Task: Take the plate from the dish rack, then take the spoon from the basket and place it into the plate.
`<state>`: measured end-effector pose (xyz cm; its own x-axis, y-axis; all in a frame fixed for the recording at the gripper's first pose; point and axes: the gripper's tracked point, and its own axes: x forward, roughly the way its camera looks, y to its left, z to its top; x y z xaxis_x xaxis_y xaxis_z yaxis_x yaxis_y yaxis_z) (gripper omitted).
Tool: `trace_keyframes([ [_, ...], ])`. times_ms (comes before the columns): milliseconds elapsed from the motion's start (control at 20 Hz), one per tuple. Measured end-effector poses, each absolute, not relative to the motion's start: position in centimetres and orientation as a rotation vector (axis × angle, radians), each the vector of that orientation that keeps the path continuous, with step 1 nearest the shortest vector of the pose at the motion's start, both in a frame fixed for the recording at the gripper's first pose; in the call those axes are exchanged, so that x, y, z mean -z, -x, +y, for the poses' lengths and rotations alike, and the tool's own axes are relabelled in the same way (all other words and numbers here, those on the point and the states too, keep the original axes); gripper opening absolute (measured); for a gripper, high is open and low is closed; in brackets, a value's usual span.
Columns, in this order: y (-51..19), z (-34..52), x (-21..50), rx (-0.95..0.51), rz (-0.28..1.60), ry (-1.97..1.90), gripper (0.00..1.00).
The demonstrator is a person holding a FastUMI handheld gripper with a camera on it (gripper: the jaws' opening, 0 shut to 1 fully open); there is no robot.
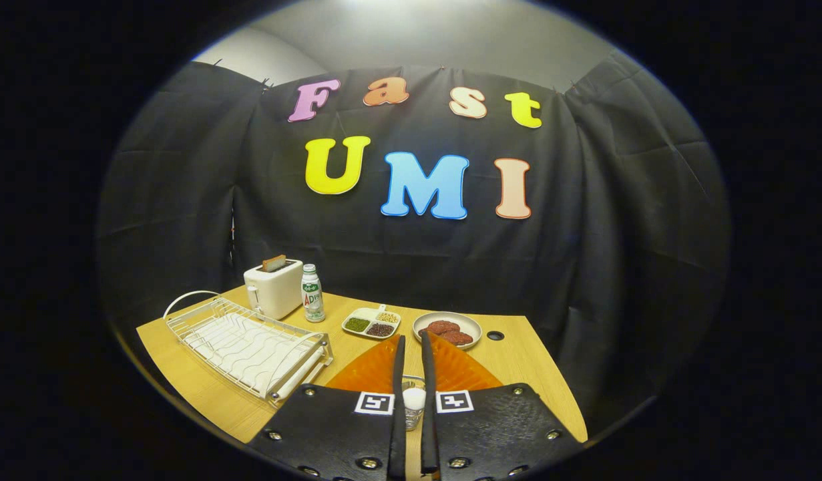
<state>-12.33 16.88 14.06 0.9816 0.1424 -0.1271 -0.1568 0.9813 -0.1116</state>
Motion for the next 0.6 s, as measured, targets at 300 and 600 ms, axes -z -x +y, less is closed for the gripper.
trace_keyframes([
  [300, 15.4, 18.2, -13.0, -0.150, 0.204, 0.140, 0.09],
  [600, 16.6, 20.3, -11.9, -0.152, 0.265, 0.143, 0.09],
])
